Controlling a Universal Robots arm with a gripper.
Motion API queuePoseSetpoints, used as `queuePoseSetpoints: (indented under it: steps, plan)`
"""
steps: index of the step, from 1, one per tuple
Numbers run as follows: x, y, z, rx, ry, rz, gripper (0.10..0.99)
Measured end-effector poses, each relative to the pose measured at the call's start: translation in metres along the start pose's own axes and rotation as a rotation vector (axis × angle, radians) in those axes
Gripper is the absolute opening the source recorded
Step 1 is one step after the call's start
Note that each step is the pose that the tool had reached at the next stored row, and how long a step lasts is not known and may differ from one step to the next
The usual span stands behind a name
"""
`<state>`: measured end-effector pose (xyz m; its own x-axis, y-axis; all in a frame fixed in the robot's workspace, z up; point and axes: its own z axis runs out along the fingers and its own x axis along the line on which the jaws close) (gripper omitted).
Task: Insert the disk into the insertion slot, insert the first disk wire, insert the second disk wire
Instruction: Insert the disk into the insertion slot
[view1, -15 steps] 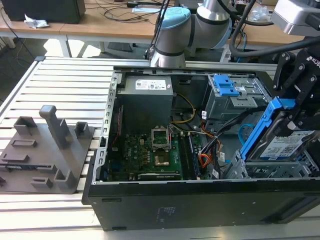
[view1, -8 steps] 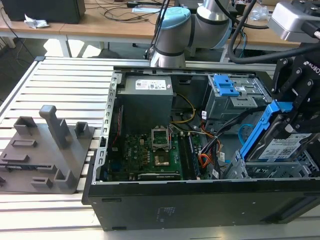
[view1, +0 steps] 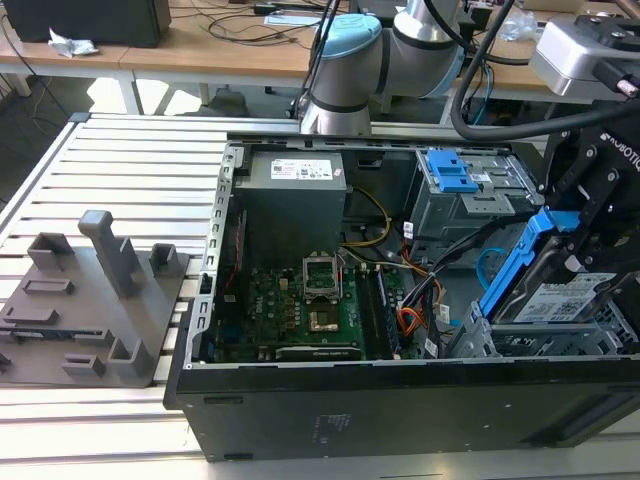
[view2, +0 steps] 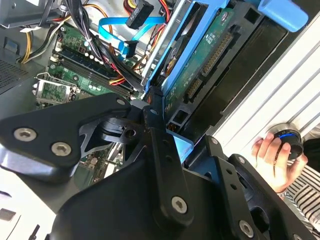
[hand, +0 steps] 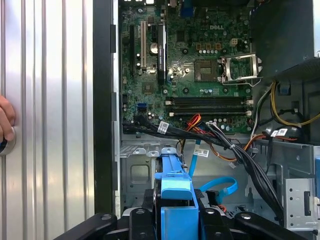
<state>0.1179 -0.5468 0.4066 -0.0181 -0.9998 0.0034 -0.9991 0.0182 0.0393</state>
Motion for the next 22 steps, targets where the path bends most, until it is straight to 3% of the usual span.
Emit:
queuePoseSetpoints:
  steps: [12, 14, 22]
  plan:
    - [0.0, 0.0, 0.0002, 0.0, 0.0001, 0.0, 0.376]
    - [0.0, 0.0, 0.0003, 0.0, 0.0, 0.0, 0.502]
    - [0.0, 0.0, 0.0004, 0.0, 0.0, 0.0, 0.486]
